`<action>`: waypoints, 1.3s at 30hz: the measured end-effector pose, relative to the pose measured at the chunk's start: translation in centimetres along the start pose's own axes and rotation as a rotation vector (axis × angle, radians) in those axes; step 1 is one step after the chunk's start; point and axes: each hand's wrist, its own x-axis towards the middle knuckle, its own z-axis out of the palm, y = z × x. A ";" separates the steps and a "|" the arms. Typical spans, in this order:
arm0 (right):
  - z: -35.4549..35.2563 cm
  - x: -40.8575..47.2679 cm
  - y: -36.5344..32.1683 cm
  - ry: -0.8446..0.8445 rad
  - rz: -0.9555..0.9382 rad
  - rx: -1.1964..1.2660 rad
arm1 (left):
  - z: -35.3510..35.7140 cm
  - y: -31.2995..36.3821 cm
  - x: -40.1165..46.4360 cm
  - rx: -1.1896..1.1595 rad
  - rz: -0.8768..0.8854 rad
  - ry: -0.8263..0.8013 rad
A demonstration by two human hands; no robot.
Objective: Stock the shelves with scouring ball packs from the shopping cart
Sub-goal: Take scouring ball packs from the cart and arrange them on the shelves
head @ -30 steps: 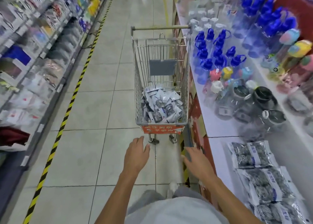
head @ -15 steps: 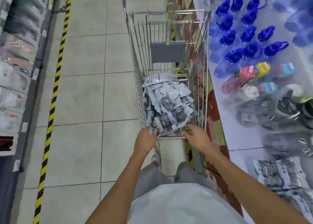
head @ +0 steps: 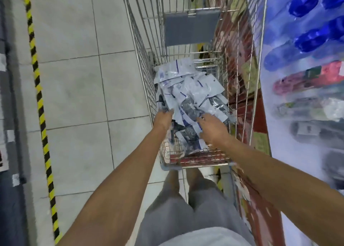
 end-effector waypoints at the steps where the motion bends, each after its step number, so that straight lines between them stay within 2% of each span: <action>1: 0.2 1.2 0.4 -0.030 -0.015 -0.044 | 0.5 0.3 1.2 -0.016 -0.009 0.003; 5: 1.7 4.1 1.5 -0.104 -0.069 -0.233 | 1.6 1.1 5.0 -0.086 -0.075 0.000; 7: 2.2 4.7 1.5 -0.130 -0.078 -0.310 | 1.8 1.2 6.4 -0.049 -0.094 0.015; 10: 3.0 5.2 1.3 -0.177 -0.060 -0.347 | 1.8 1.4 7.3 0.039 -0.059 0.054; 14: 2.8 4.8 1.6 -0.141 -0.096 -0.328 | 1.1 1.5 6.5 -0.047 -0.072 0.060; 18: 0.6 2.3 2.5 -0.019 -0.063 -0.038 | 0.8 1.0 3.9 0.001 0.082 0.108; 20: -0.7 0.5 3.5 0.050 0.008 0.108 | 0.7 0.7 2.4 0.038 0.195 0.130; 24: -2.2 -2.5 6.8 0.109 0.209 0.232 | 1.6 -0.8 0.2 0.169 0.368 0.164; 28: -2.1 -3.4 8.1 0.221 0.400 0.614 | 4.5 -1.6 -0.2 0.358 0.440 0.014; 31: -1.5 -2.9 8.8 0.253 0.480 0.762 | 6.9 -1.9 -0.1 0.390 0.399 -0.185; 33: -0.9 -2.4 9.2 0.259 0.526 0.824 | 7.9 -2.1 0.6 0.402 0.350 -0.222; 37: 0.2 -1.8 9.8 0.277 0.566 0.888 | 9.2 -1.8 3.3 0.276 0.196 -0.051; 39: 0.5 -1.6 10.0 0.308 0.578 0.917 | 9.2 -1.4 4.5 0.292 0.100 0.026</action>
